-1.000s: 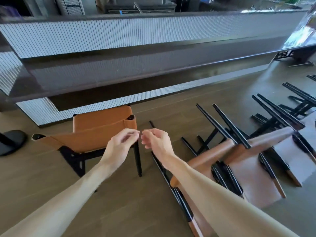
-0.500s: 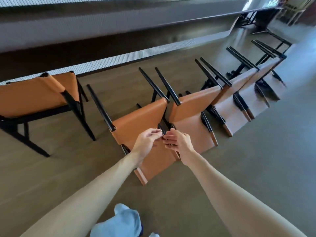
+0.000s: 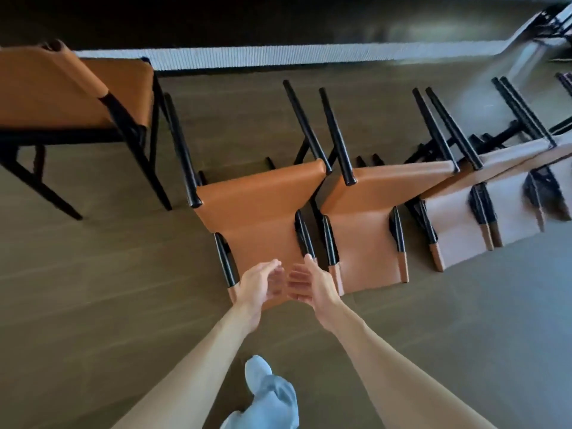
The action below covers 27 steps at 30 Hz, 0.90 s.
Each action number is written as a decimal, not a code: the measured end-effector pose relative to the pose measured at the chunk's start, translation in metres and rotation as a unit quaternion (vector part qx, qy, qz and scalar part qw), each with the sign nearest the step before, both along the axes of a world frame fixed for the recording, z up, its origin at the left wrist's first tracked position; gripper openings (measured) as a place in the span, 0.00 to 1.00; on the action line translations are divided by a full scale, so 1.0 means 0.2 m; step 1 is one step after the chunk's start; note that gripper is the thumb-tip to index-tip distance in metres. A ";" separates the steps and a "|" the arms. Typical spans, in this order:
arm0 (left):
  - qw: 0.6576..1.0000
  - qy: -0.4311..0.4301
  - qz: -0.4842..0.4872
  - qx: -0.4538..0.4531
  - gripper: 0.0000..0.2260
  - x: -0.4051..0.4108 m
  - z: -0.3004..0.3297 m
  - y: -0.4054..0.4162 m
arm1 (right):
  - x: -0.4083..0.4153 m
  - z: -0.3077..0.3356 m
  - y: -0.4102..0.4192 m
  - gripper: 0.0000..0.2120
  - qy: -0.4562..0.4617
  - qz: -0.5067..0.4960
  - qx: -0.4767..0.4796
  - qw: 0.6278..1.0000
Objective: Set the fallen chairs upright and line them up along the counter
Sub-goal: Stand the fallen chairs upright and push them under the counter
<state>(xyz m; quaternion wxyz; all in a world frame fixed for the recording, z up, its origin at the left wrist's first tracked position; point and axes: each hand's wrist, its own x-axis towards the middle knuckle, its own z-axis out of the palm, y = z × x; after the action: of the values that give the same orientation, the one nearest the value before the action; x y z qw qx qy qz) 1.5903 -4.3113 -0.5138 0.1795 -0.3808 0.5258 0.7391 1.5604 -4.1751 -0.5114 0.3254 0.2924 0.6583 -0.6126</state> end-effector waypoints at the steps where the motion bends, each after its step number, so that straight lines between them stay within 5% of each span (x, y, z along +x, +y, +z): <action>1: 0.999 -0.021 0.028 0.017 0.12 0.03 -0.06 0.01 | -0.03 -0.06 0.03 0.23 -0.012 0.016 0.003 1.000; 12: 0.974 -0.129 0.184 0.034 0.23 0.07 -0.71 0.17 | -0.15 -0.74 0.26 0.27 -0.125 0.031 0.014 0.992; 18: 0.944 -0.172 0.275 0.058 0.25 0.12 -1.50 0.48 | -0.16 -1.57 0.39 0.36 -0.196 0.035 -0.025 0.980; 27: 0.875 -0.182 0.425 0.145 0.41 0.19 -2.75 0.75 | -0.10 -2.79 0.67 0.41 -0.232 -0.121 -0.098 0.960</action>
<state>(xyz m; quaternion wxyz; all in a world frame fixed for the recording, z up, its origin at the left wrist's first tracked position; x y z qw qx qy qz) 1.6284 -4.1607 -1.0631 -0.0067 -0.6650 0.1585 0.7298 1.5401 -4.0411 -1.0694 0.4199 0.4707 0.4610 -0.6241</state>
